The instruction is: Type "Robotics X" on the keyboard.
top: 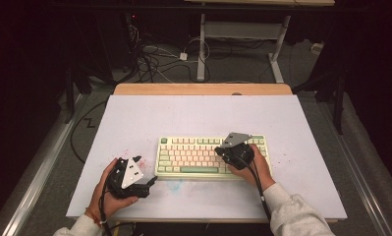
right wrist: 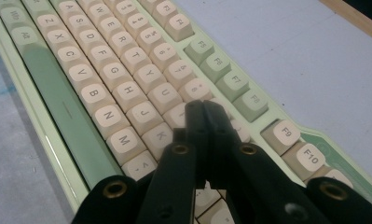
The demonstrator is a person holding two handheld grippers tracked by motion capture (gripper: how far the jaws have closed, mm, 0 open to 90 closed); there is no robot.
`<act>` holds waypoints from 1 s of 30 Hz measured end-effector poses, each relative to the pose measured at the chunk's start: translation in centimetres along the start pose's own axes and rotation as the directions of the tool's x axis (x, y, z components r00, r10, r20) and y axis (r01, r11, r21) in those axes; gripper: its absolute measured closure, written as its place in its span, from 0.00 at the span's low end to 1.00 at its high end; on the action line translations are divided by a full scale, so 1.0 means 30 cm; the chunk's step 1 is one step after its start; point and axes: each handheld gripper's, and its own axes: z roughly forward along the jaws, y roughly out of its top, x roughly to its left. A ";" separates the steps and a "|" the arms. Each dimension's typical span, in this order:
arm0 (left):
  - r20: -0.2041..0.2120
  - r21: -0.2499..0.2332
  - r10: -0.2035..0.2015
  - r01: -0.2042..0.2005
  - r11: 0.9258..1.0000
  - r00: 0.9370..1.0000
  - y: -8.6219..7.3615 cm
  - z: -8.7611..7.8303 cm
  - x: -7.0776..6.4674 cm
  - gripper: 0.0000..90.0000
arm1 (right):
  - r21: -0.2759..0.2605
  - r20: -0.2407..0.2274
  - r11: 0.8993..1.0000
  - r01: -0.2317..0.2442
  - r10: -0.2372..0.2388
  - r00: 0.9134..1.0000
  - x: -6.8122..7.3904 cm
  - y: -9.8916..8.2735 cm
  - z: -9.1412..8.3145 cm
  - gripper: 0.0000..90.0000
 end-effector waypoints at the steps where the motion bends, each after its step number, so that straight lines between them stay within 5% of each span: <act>1: -0.001 0.000 0.002 -0.002 1.000 1.000 0.000 0.000 -0.001 0.18 | 0.004 -0.001 1.000 -0.007 0.007 1.000 0.003 0.000 0.001 1.00; 30: 0.011 0.005 0.004 -0.004 1.000 1.000 -0.001 0.002 -0.005 0.18 | 0.015 0.009 1.000 -0.010 0.009 1.000 -0.003 0.001 0.034 1.00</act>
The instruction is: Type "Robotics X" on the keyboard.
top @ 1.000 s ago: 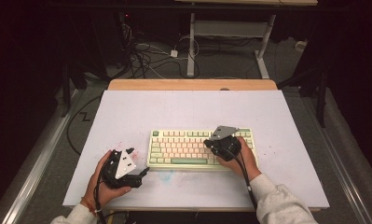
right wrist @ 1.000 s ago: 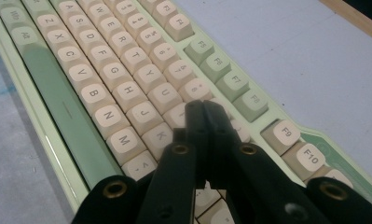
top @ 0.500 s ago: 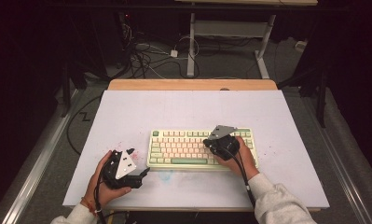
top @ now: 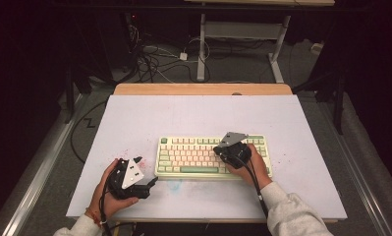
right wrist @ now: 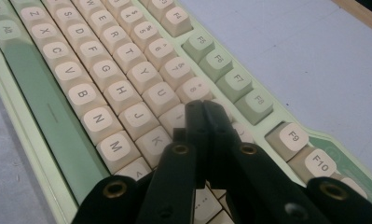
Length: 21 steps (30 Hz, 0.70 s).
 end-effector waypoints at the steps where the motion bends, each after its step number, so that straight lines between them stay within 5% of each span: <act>1: 0.000 -0.001 0.001 -0.001 1.000 1.000 0.000 0.000 0.000 0.18 | 0.000 0.000 1.000 0.000 0.000 1.000 0.000 0.000 0.000 1.00; 21: 0.006 0.017 0.011 -0.012 1.000 1.000 -0.002 0.003 -0.001 0.18 | -0.005 0.007 1.000 0.009 -0.009 1.000 0.003 0.000 -0.004 1.00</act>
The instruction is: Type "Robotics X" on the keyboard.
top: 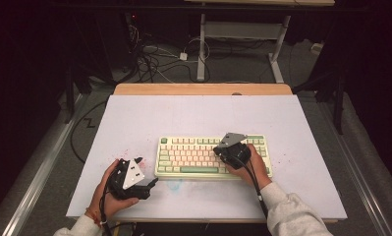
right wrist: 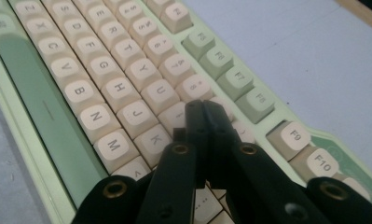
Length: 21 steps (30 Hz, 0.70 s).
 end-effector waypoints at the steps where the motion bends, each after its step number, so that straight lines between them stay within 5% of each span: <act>1: -0.001 0.000 0.000 0.000 1.000 1.000 0.000 0.000 0.000 0.18 | -0.007 0.000 1.000 -0.002 0.002 1.000 -0.002 0.001 -0.006 1.00; 15: 0.005 -0.004 -0.020 0.020 1.000 1.000 0.007 0.001 -0.005 0.19 | -0.083 -0.015 0.996 -0.010 0.009 1.000 0.014 0.026 -0.068 0.98; 21: 0.033 -0.010 -0.081 0.082 0.997 0.996 0.033 0.002 -0.003 0.41 | -0.127 -0.014 0.992 -0.011 0.009 1.000 0.024 0.027 -0.104 0.83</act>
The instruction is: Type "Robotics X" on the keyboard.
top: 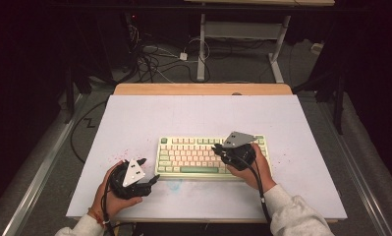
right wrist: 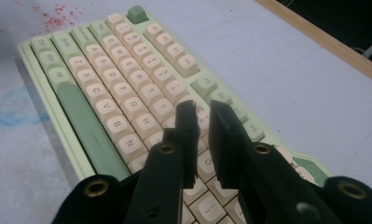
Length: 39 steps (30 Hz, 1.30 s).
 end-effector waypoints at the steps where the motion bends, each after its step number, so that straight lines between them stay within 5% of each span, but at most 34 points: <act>1: 0.011 0.000 -0.005 0.005 1.000 1.000 0.005 0.001 0.000 0.45 | -0.011 0.006 1.000 0.000 0.000 1.000 0.001 0.000 -0.008 0.79; 8: 0.072 0.021 -0.058 0.057 0.998 0.996 0.043 0.010 0.014 0.72 | -0.064 0.034 0.998 -0.010 0.012 0.999 0.001 -0.008 -0.058 0.45; 12: 0.094 0.033 -0.051 0.048 0.998 0.994 0.073 0.021 0.014 0.83 | -0.087 0.104 0.996 -0.010 0.019 0.994 0.015 -0.021 -0.097 0.30; 21: 0.167 0.051 0.027 -0.036 0.998 0.986 0.177 0.063 -0.021 0.97 | -0.122 0.131 0.993 -0.001 0.017 0.991 0.033 -0.063 -0.170 0.27; 39: 0.264 0.080 0.110 -0.135 0.988 0.958 0.359 0.229 -0.103 0.97 | -0.088 0.194 0.996 -0.031 0.047 0.980 0.036 -0.209 -0.302 0.27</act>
